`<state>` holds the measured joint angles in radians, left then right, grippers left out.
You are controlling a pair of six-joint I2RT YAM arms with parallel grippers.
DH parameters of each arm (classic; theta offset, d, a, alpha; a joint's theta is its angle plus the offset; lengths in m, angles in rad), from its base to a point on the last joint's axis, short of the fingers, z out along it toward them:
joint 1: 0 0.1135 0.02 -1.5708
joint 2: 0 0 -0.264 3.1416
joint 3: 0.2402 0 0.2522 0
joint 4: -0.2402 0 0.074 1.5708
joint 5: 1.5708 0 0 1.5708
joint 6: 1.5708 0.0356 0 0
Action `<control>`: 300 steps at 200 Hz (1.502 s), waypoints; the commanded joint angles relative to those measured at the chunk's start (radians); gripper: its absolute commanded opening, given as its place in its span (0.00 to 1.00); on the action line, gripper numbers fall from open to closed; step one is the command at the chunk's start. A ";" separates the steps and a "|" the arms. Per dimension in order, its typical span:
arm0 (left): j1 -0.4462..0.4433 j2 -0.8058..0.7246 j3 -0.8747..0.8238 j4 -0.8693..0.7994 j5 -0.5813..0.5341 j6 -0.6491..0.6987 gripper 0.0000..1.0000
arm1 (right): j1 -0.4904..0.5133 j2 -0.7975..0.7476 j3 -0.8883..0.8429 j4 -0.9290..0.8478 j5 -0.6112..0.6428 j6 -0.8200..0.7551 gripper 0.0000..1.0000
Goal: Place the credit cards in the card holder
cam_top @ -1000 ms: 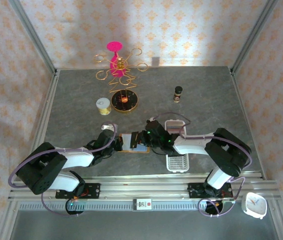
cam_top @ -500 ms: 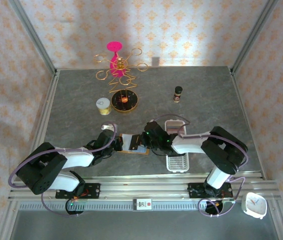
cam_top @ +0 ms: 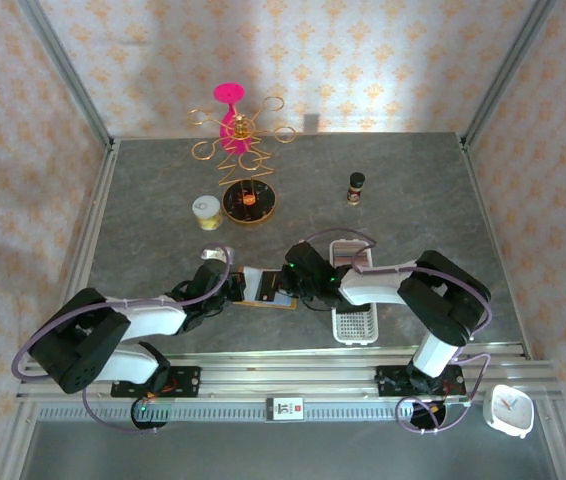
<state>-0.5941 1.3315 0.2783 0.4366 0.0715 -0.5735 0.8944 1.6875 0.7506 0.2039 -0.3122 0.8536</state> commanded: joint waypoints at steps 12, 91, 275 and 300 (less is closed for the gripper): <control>-0.006 -0.043 -0.020 0.001 -0.022 0.017 0.05 | 0.006 0.013 0.010 -0.077 0.011 -0.007 0.00; -0.006 -0.035 0.006 -0.074 -0.103 0.019 0.32 | 0.022 0.027 0.035 -0.088 0.024 -0.043 0.00; -0.009 0.056 0.031 -0.055 0.000 0.014 0.17 | 0.026 0.068 0.066 0.016 -0.004 0.018 0.00; -0.009 0.053 0.033 -0.061 -0.004 0.014 0.16 | 0.026 0.072 0.072 0.007 0.011 0.018 0.00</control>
<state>-0.5957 1.3659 0.2951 0.3923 0.0132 -0.5663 0.9150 1.7435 0.7979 0.2279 -0.3367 0.8646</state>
